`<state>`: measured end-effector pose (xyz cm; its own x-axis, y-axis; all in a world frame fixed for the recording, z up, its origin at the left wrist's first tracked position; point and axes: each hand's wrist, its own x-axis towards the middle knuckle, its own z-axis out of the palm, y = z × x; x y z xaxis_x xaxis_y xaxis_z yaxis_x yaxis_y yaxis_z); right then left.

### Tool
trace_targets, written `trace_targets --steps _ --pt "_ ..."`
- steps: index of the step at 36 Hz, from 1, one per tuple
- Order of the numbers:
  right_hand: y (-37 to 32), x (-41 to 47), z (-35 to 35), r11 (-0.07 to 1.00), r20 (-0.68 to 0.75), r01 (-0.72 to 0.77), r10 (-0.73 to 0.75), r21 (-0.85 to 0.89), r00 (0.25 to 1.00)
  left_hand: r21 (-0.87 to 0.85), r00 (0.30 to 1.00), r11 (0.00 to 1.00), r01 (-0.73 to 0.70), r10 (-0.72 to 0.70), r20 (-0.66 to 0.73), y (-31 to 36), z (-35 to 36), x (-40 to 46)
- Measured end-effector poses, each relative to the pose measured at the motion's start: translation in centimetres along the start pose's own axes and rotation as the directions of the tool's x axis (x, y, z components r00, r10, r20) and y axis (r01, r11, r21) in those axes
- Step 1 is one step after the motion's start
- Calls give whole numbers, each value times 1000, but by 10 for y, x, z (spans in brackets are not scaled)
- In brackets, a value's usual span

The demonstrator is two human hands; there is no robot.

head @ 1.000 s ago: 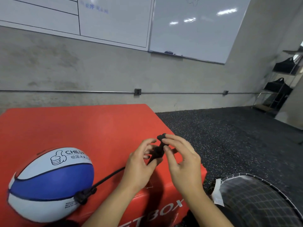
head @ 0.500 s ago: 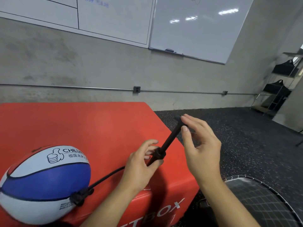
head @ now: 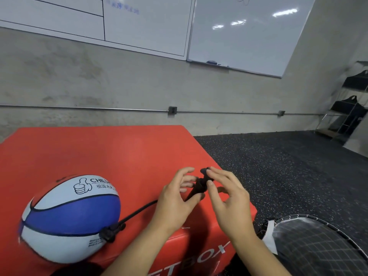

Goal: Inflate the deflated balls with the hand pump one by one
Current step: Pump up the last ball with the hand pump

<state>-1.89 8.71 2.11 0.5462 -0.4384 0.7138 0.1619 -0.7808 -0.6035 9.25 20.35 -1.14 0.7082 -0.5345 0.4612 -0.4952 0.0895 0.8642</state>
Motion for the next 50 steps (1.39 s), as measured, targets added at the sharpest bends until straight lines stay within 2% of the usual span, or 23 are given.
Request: trace_targets --steps 9,16,25,33,38,50 --pt "-18 2 -5 999 25 44 -44 -18 999 7 1000 1000 -1 1 -22 7 0 -2" --pt "-49 41 -46 995 -153 96 -90 32 984 20 1000 1000 2 -2 9 11 2 -6" --pt "-49 46 -48 994 -187 99 -90 42 978 25 1000 1000 -11 11 2 8 2 -6" --pt "-40 27 -21 995 -131 92 -86 45 988 3 1000 1000 -2 2 -18 2 -2 -1" --pt "-26 15 -6 996 -99 42 -34 79 995 -20 1000 1000 -4 4 -23 2 -2 0" --pt "-16 -9 4 1000 17 -8 7 22 1000 10 999 1000 -11 11 -42 9 -3 -6"
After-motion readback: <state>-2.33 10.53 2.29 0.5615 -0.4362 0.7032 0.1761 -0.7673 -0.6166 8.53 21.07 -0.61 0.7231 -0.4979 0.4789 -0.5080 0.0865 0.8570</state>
